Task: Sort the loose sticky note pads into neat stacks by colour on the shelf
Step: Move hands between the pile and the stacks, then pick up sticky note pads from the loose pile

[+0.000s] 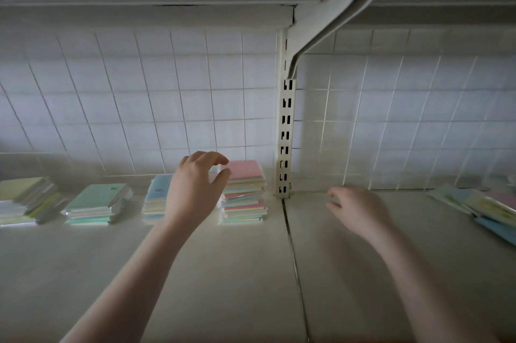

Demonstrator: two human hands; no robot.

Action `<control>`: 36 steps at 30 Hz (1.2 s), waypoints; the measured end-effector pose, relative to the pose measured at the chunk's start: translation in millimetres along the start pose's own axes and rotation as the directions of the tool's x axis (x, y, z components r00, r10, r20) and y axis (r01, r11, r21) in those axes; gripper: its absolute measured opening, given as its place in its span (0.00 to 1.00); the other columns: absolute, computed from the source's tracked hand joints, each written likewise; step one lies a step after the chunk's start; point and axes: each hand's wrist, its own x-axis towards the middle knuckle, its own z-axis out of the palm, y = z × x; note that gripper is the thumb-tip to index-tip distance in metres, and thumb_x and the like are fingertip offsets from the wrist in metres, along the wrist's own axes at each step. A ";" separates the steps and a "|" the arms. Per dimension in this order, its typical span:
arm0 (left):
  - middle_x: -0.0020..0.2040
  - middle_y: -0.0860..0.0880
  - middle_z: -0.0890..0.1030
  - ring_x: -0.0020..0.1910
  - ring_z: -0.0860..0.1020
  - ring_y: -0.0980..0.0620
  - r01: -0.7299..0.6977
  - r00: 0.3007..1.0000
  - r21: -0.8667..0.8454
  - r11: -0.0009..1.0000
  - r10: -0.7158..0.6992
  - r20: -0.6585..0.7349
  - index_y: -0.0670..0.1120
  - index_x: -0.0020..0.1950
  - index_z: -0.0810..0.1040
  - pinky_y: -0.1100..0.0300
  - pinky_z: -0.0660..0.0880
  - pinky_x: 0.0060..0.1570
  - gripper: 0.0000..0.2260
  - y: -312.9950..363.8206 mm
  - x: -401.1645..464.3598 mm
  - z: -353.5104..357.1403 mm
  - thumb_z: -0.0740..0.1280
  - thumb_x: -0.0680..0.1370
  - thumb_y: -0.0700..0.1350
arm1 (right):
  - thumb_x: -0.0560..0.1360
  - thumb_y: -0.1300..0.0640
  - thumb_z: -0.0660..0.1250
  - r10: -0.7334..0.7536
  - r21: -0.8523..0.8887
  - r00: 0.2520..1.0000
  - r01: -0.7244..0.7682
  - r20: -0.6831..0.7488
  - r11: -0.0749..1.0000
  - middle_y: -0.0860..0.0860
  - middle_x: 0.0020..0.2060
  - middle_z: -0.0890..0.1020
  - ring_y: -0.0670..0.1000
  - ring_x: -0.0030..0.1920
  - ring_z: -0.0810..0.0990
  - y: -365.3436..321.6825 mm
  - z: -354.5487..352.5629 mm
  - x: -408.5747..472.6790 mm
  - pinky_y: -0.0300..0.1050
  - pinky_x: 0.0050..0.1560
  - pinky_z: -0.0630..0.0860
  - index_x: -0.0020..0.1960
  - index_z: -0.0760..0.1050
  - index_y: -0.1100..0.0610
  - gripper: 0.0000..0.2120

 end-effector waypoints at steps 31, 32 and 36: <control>0.58 0.50 0.78 0.60 0.73 0.48 0.036 0.975 0.074 0.997 -0.052 0.215 0.48 0.58 0.78 0.57 0.66 0.57 0.14 308.7 -81.6 211.6 0.68 0.76 0.52 | 0.70 0.59 0.73 0.019 -0.018 0.954 -0.026 -0.300 0.999 0.56 0.43 0.83 0.58 0.38 0.81 384.8 -63.6 -93.9 0.44 0.35 0.73 0.45 0.80 0.59 0.06; 0.58 0.50 0.78 0.60 0.73 0.48 0.043 0.975 0.069 0.997 -0.058 0.217 0.49 0.59 0.78 0.58 0.66 0.56 0.14 317.8 -81.1 218.9 0.67 0.76 0.52 | 0.69 0.59 0.74 0.010 -0.021 0.949 -0.018 -0.316 1.000 0.55 0.38 0.83 0.58 0.37 0.80 392.4 -65.6 -93.6 0.44 0.33 0.72 0.43 0.80 0.59 0.05; 0.60 0.51 0.77 0.61 0.72 0.49 0.019 0.964 0.056 0.998 -0.033 0.263 0.49 0.60 0.76 0.59 0.65 0.57 0.14 350.2 -75.2 247.3 0.65 0.77 0.54 | 0.68 0.60 0.75 0.034 0.020 0.944 -0.029 -0.329 0.999 0.56 0.37 0.82 0.58 0.38 0.80 420.0 -63.5 -91.9 0.46 0.34 0.74 0.46 0.81 0.58 0.08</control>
